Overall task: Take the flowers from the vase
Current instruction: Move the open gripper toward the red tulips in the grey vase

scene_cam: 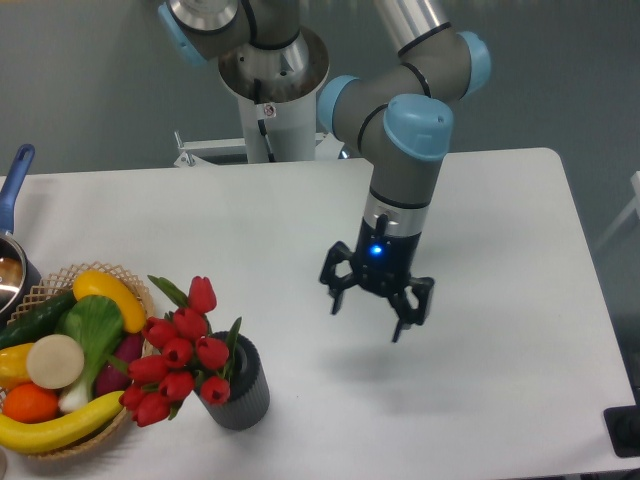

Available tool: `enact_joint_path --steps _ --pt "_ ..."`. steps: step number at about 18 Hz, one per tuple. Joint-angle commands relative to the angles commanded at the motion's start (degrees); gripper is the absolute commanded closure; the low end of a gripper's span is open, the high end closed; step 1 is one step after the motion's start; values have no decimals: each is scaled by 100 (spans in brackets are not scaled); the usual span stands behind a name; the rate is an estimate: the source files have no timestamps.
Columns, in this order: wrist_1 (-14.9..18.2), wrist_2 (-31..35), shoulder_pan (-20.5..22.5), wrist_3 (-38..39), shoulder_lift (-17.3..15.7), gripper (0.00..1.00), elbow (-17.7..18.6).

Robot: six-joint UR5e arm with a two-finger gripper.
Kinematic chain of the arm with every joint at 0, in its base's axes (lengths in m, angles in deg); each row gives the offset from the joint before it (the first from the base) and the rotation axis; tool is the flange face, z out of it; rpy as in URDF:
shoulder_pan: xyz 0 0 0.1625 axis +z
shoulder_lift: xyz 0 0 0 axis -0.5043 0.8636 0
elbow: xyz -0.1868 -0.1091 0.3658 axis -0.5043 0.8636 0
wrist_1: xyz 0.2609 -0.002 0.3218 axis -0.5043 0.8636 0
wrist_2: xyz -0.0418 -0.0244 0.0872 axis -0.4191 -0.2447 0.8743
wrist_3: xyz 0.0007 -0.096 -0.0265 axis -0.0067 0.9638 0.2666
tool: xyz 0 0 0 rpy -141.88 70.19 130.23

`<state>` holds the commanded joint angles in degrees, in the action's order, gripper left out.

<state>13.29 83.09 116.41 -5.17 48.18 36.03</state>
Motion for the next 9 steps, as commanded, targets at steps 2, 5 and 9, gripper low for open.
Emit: enact_joint_path --steps 2,5,9 --pt "-9 -467 -9 -9 0 0 44" --pt "0 -1169 -18 -201 17 0 70" --pt "-9 -1629 -79 -641 131 0 106"
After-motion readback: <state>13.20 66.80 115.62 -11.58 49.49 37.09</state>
